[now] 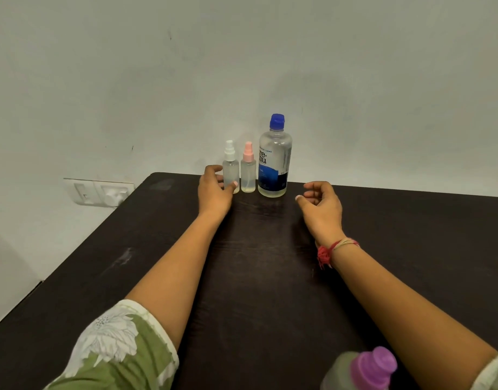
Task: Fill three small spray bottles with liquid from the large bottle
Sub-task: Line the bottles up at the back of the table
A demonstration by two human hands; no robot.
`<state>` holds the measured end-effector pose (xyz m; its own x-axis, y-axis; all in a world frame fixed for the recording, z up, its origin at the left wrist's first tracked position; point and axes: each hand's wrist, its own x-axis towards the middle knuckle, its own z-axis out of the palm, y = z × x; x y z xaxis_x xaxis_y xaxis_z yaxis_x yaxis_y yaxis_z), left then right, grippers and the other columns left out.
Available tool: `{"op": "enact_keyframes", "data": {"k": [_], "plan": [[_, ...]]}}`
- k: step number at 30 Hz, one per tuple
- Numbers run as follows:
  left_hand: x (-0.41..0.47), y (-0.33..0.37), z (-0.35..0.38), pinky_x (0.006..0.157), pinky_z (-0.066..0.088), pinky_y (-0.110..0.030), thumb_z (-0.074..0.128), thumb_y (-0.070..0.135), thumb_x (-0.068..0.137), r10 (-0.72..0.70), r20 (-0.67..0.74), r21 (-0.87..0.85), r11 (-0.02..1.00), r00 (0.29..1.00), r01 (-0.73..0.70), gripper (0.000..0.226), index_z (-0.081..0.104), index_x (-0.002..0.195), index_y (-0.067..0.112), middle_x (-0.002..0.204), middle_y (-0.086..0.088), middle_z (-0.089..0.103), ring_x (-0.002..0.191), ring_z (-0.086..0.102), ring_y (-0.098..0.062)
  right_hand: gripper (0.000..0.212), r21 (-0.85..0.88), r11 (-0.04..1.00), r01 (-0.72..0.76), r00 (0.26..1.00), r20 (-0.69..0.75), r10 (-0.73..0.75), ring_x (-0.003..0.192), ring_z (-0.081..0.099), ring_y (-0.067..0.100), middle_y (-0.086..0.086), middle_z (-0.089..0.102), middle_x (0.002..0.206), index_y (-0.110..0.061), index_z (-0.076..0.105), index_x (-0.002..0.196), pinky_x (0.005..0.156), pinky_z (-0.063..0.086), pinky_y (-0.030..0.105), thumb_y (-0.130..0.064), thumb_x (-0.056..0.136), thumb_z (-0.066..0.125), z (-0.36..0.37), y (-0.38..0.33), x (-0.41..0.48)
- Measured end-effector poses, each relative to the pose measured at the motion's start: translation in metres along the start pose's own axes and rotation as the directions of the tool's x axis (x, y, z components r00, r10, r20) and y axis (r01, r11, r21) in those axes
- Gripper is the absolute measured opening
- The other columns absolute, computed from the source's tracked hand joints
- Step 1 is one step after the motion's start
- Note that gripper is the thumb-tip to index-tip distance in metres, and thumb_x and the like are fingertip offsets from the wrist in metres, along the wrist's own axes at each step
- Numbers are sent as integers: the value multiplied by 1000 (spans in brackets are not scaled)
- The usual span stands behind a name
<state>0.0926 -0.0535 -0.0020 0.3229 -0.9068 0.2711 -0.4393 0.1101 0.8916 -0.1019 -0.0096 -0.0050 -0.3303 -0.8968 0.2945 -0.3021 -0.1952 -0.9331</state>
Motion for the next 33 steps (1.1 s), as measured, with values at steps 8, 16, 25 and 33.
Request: {"op": "enact_keyframes", "data": {"k": [8, 16, 25, 33], "plan": [[2, -1, 3, 83, 42, -25, 63, 14, 90, -7, -17, 7, 1000, 1000, 7, 38, 54, 127, 17, 122, -6, 63, 102, 60, -17, 19, -16, 1000, 13, 1000, 14, -13, 82, 53, 10, 1, 55, 94, -12, 56, 101, 78, 47, 21, -6, 85, 64, 0, -1, 0], [2, 0, 2, 102, 40, -31, 63, 13, 90, -80, 13, -65, 995, 997, 81, 61, 35, 144, 17, 141, -10, 48, 127, 49, -22, 19, 36, 999, -25, 1000, -4, 25, 80, 54, 8, -2, 55, 89, -12, 56, 102, 74, 46, 19, -5, 86, 63, 0, 3, 4], [-70, 26, -34, 100, 34, -26, 69, 16, 85, -150, 277, -149, 969, 949, 197, 63, 33, 137, 16, 140, -5, 46, 128, 42, -19, 26, 73, 981, -182, 976, 131, 171, 90, 55, 13, 2, 56, 94, -9, 57, 111, 74, 44, 18, -3, 86, 64, -38, -12, -22], [-193, 37, -78, 118, 20, -41, 62, 24, 86, -100, 591, -177, 952, 801, 249, 32, 50, 114, 33, 123, 12, 59, 120, 49, -5, 21, 95, 972, -217, 941, 286, 182, 94, 55, 13, 0, 58, 93, -8, 60, 105, 83, 47, 18, 3, 86, 61, -94, -21, -89]]}}
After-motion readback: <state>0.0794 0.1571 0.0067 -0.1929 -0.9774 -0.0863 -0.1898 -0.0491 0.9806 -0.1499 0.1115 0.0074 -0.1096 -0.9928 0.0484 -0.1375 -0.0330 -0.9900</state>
